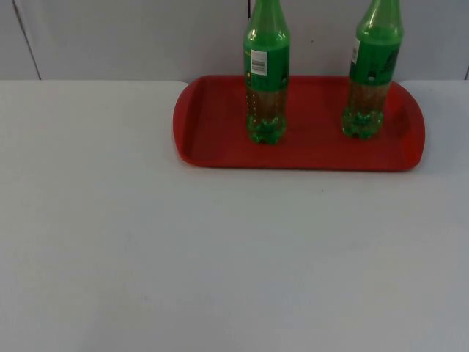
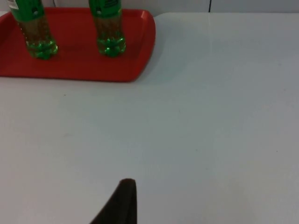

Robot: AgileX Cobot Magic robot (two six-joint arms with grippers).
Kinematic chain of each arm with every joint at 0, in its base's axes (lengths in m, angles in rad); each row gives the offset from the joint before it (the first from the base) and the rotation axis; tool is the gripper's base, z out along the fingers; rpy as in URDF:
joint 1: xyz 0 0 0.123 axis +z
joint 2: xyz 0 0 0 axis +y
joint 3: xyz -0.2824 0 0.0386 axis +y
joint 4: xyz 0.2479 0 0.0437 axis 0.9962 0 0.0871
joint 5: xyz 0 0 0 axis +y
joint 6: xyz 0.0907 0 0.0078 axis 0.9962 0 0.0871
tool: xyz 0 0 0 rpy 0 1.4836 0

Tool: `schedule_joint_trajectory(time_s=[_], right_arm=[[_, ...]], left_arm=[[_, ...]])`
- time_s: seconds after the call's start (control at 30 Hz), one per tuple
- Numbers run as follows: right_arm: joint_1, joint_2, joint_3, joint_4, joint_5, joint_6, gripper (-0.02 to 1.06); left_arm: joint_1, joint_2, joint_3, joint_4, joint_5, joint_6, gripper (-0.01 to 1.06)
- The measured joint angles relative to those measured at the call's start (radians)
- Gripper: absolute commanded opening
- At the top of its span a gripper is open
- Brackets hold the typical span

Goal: Place the bottle upright on the tray.

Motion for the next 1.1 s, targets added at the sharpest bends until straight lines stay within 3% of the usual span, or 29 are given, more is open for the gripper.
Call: schedule_joint_trajectory(time_s=[1.1], right_arm=[[0.0, 0.0, 0.0, -0.002, 0.0, 0.0, 1.05]], left_arm=[[0.0, 0.0, 0.0, 0.004, 0.0, 0.0, 1.05]])
